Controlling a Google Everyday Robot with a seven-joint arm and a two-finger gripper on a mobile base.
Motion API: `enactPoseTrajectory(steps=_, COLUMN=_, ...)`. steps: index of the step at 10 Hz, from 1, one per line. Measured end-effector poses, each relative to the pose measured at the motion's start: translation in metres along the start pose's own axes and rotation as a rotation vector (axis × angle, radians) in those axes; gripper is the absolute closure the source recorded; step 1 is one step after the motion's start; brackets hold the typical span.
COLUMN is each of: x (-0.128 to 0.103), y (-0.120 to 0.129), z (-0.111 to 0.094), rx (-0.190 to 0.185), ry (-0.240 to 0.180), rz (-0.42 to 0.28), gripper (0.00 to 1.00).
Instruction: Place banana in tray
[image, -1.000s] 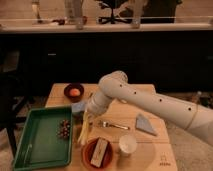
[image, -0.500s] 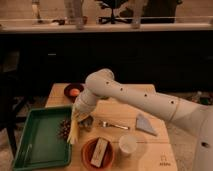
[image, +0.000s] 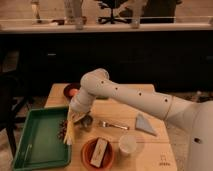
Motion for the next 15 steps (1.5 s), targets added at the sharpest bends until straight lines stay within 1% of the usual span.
enactPoseTrajectory(steps=3, x=0.001, y=0.001, z=0.000, rx=-0.003, ry=0.002, rz=0.000, gripper=1.00)
enactPoseTrajectory(steps=4, x=0.002, y=-0.002, z=0.003, rx=-0.005, ry=0.003, rz=-0.021, gripper=1.00)
enactPoseTrajectory(steps=5, x=0.005, y=-0.010, z=0.007, rx=0.002, ry=0.003, rz=-0.047, gripper=1.00)
enactPoseTrajectory(steps=9, x=0.021, y=-0.065, z=0.025, rx=0.034, ry=-0.011, rz=-0.185, gripper=1.00)
enactPoseTrajectory(steps=10, x=0.022, y=-0.071, z=0.027, rx=0.037, ry=-0.018, rz=-0.209, gripper=1.00)
enactPoseTrajectory(steps=11, x=0.024, y=-0.078, z=0.031, rx=0.038, ry=-0.031, rz=-0.236, gripper=1.00)
enactPoseTrajectory(steps=12, x=0.021, y=-0.088, z=0.042, rx=0.035, ry=-0.062, rz=-0.268, gripper=1.00)
enactPoseTrajectory(steps=14, x=0.018, y=-0.090, z=0.057, rx=0.029, ry=-0.117, rz=-0.291, gripper=1.00)
enactPoseTrajectory(steps=15, x=0.015, y=-0.093, z=0.069, rx=0.028, ry=-0.149, rz=-0.304, gripper=1.00)
